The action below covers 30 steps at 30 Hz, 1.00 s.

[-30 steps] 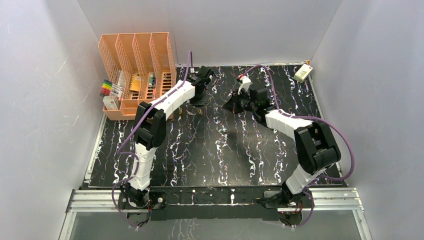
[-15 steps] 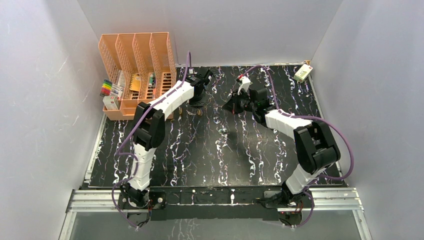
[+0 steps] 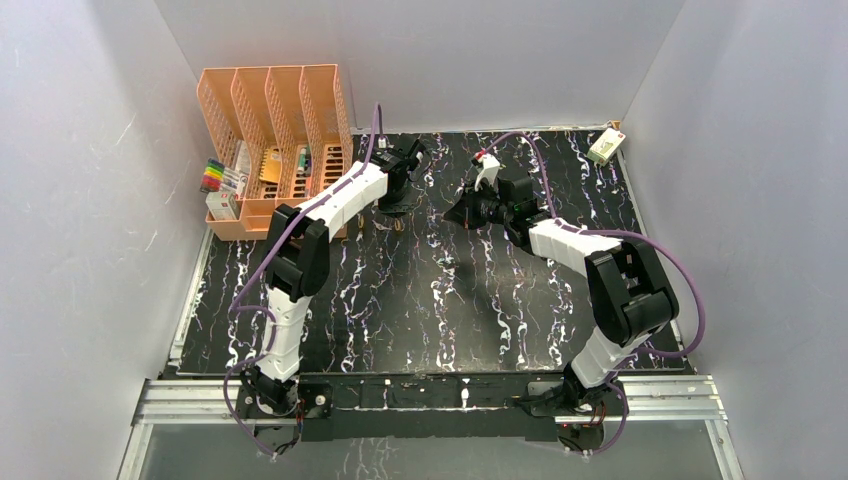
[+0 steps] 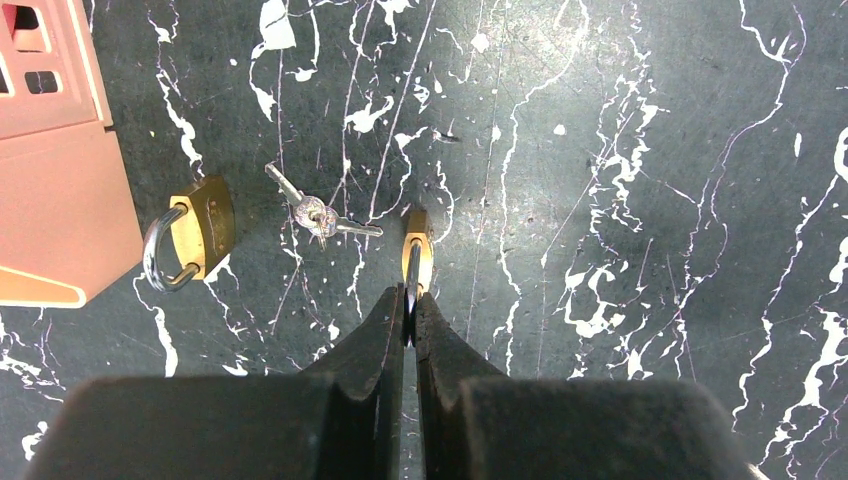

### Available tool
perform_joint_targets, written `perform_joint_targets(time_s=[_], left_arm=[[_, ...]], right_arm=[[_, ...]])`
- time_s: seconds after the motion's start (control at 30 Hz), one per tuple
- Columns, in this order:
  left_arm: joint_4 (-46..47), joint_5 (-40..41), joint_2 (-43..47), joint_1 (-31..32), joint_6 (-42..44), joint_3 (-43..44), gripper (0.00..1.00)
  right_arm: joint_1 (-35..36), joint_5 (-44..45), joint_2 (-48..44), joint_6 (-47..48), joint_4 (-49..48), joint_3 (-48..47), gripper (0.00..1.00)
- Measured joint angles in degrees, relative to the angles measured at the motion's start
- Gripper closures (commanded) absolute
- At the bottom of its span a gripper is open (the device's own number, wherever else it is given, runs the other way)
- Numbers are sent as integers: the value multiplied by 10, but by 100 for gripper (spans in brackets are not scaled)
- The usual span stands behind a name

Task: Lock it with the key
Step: Place the lock at the center of the board.

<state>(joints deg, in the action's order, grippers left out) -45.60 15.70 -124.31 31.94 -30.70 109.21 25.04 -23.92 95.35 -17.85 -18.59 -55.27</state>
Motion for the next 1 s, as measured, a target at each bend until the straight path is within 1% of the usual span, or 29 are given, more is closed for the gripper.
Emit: perform_joint_targets(time_s=[0.23, 0.57, 0.7, 0.87, 1.0], left_arm=[[2, -2, 0, 0, 1, 0, 74], [1, -3, 0, 0, 3, 0, 54], [-9, 1, 0, 0, 11, 11, 50], [-9, 3, 15, -9, 18, 17, 47], [19, 3, 74, -36, 24, -35, 45]], right_arm=[[0, -2, 0, 0, 0, 0, 100], [0, -2, 15, 0, -1, 0, 100], [9, 6, 31, 1, -4, -2, 100], [41, 32, 64, 13, 6, -27, 100], [67, 59, 85, 24, 24, -56, 100]])
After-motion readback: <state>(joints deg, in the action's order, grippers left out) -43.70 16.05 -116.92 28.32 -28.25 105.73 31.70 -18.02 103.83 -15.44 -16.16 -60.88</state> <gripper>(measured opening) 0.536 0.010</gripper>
